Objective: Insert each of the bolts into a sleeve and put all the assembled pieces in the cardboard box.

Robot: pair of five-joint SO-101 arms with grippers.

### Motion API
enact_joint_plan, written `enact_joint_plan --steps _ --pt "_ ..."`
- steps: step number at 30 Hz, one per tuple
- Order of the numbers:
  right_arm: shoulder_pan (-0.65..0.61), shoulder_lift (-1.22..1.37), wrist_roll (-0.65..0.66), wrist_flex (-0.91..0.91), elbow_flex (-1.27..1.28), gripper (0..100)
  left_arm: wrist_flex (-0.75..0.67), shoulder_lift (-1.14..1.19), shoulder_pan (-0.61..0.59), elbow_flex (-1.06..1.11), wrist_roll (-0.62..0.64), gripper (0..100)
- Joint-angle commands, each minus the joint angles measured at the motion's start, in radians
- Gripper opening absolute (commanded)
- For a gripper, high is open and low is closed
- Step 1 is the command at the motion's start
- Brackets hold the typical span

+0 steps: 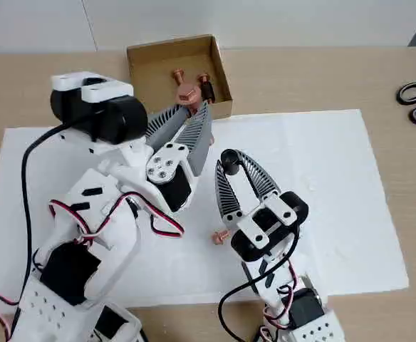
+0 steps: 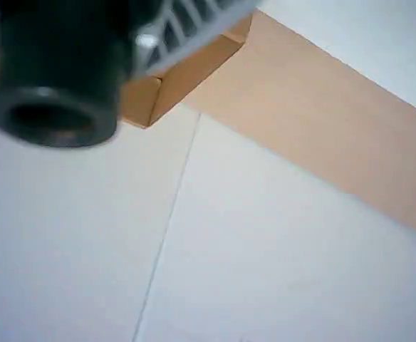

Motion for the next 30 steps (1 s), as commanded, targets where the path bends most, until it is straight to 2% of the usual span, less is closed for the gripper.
enact_joint_plan --steps 1,11,16,22,30 --pt "0.001 -0.012 -0.009 0.005 0.008 0.4 0.003 -0.023 0.011 -0.002 -0.003 1" --pt "-0.002 -0.012 -0.005 -0.088 0.008 0.4 -0.061 -0.021 0.014 0.101 -0.002 1" --pt "-0.001 -0.012 -0.005 -0.087 0.008 0.4 -0.068 -0.021 0.015 0.093 -0.002 1" --pt "-0.001 -0.012 -0.005 -0.087 0.008 0.4 -0.064 -0.006 0.077 0.051 0.026 1" --pt "-0.001 -0.012 -0.003 -0.081 0.008 0.4 -0.092 0.032 0.08 -0.001 0.029 1"
